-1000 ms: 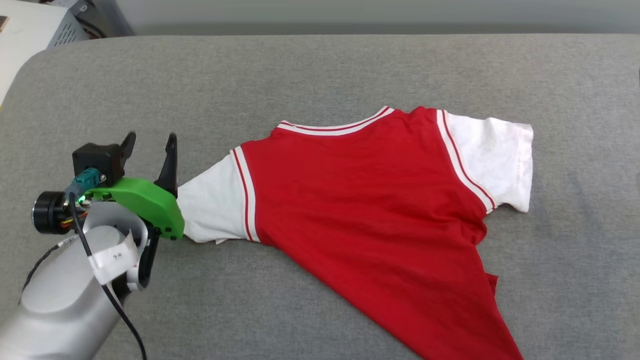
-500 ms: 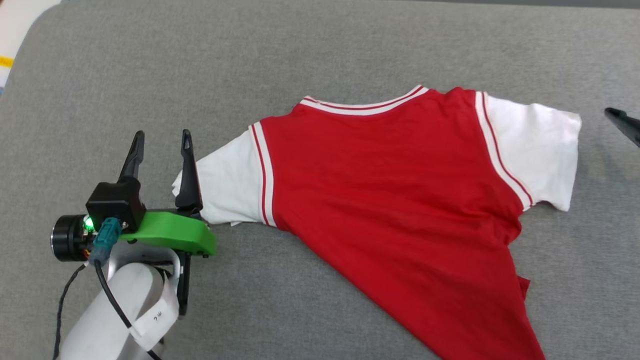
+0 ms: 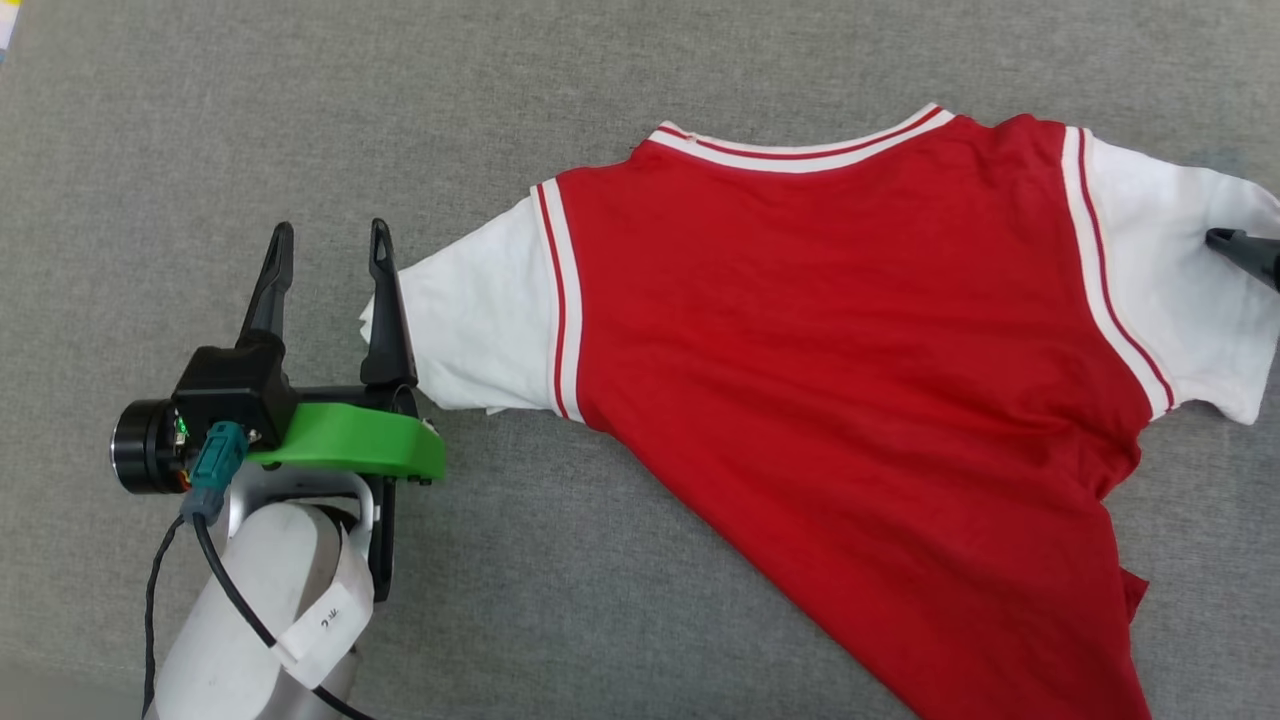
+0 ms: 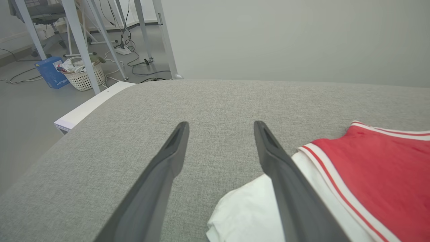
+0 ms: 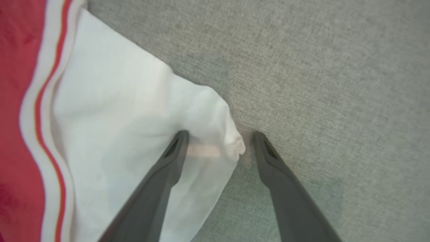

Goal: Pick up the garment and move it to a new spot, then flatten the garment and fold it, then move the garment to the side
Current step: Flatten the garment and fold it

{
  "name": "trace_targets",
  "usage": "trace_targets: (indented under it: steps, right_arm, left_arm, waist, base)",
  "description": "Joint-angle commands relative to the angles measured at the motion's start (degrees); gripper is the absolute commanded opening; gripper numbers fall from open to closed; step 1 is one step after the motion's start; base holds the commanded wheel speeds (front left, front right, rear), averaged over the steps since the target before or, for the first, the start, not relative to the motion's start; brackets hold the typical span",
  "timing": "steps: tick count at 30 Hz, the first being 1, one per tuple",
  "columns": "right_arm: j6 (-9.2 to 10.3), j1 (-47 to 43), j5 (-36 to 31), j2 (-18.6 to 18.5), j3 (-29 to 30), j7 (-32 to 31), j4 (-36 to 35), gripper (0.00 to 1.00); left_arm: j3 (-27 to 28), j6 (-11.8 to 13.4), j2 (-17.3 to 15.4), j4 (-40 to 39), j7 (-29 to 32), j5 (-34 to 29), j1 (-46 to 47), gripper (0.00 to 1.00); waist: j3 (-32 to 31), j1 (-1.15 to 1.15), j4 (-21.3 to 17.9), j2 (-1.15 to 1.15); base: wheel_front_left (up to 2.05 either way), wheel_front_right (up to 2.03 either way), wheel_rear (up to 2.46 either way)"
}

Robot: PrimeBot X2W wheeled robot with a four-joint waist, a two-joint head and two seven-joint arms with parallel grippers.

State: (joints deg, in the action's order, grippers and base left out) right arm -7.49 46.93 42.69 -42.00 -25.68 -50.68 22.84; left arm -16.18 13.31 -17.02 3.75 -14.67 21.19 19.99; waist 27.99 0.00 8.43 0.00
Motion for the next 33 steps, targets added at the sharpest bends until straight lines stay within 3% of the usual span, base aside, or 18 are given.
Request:
trace_targets:
  steps: [1,5,6,7,14,22,28,33]
  right_arm:
    - [0.0,-1.4,0.3,0.8,-2.0,-0.2,1.3,1.0]
    - [0.0,-2.4,2.2,0.7,-4.7,1.7,2.1,1.0]
    - [0.0,-2.2,2.2,0.4,-5.2,3.3,1.8,0.09]
    - [0.0,-1.9,2.2,0.0,-5.5,4.6,1.6,0.0]
    - [0.0,-1.4,5.7,-3.4,-5.5,14.7,-1.0,0.0]
    - [0.0,-4.8,8.6,-9.5,-4.2,21.6,-5.9,0.0]
    - [0.0,-7.1,8.9,-11.3,-2.9,23.8,-9.8,0.0]
    - [0.0,-7.4,8.1,-11.1,-2.1,24.9,-12.3,0.0]
  left_arm:
    - [0.9,-0.6,0.9,-0.1,-0.3,-1.1,0.9,1.0]
    - [3.1,-2.3,2.2,0.6,-0.3,-2.8,0.4,1.0]
    - [3.8,-2.7,2.4,0.8,-0.3,-3.2,0.3,1.0]
    - [4.4,-3.0,2.5,0.9,-0.3,-3.5,0.3,1.0]
    - [7.4,-6.6,1.4,3.5,-0.3,-5.4,1.1,1.0]
    - [7.7,-11.5,-3.8,7.1,1.5,-6.0,7.8,1.0]
    - [5.8,-17.4,-6.8,9.3,9.7,-3.8,18.2,1.0]
    - [0.8,-20.3,-8.7,11.8,22.7,0.2,28.1,1.0]
  waist:
    - [1.1,0.0,0.9,0.0]
    - [0.7,0.0,0.1,0.0]
    - [0.3,0.0,-0.2,0.0]
    - [0.0,0.0,-0.5,0.0]
    - [-4.2,0.0,-2.7,0.0]
    - [-7.8,0.0,-5.6,0.0]
    - [-7.3,0.0,-8.0,0.0]
    - [-5.7,0.0,-9.7,0.0]
  base:
    - [0.0,0.0,0.0]
    - [0.0,0.0,0.0]
    - [0.0,0.0,0.0]
    - [0.0,0.0,0.0]
    - [0.0,0.0,0.0]
    - [0.0,0.0,0.0]
    - [0.0,0.0,0.0]
    - [0.0,0.0,0.0]
